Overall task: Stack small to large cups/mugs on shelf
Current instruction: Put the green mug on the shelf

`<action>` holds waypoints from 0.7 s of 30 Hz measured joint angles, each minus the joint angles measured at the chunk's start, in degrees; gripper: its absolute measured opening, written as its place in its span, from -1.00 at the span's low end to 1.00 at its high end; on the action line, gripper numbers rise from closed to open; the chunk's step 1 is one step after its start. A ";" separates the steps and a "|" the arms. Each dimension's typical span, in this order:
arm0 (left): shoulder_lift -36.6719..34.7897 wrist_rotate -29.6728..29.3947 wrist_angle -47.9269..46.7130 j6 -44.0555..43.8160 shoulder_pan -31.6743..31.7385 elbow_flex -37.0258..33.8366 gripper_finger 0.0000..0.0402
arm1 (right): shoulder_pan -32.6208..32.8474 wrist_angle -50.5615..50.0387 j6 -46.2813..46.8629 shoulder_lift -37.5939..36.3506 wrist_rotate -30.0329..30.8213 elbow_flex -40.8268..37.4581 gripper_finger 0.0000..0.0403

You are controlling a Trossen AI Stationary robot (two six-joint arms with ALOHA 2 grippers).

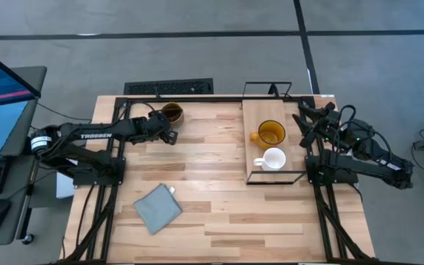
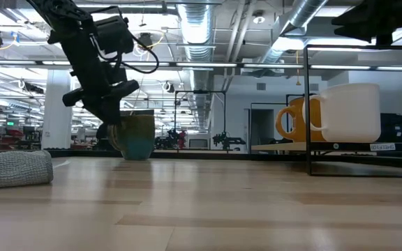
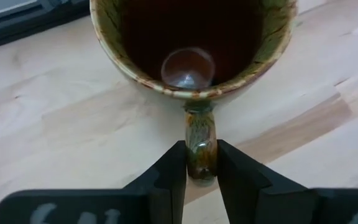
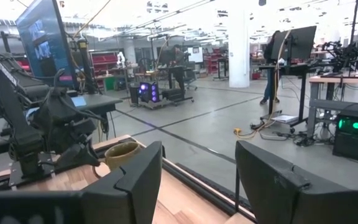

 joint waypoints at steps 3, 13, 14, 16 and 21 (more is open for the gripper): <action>0.00 -0.01 0.19 -0.03 0.00 0.00 -0.64 | 0.00 -0.10 -0.06 0.00 0.00 0.00 0.12; 0.00 0.06 0.49 0.97 0.24 0.00 -0.64 | 0.00 -0.10 -0.04 0.00 0.00 0.00 0.12; 0.00 0.13 0.49 1.50 0.36 0.00 -0.64 | 0.00 -0.10 -0.04 0.00 0.00 0.00 0.12; -0.02 0.16 0.49 1.79 0.68 0.00 -0.66 | 0.00 -0.10 -0.04 0.00 0.00 0.00 0.12; -0.03 0.00 0.23 2.83 0.79 0.00 -0.75 | 0.00 -0.10 -0.01 0.00 0.00 -0.01 0.12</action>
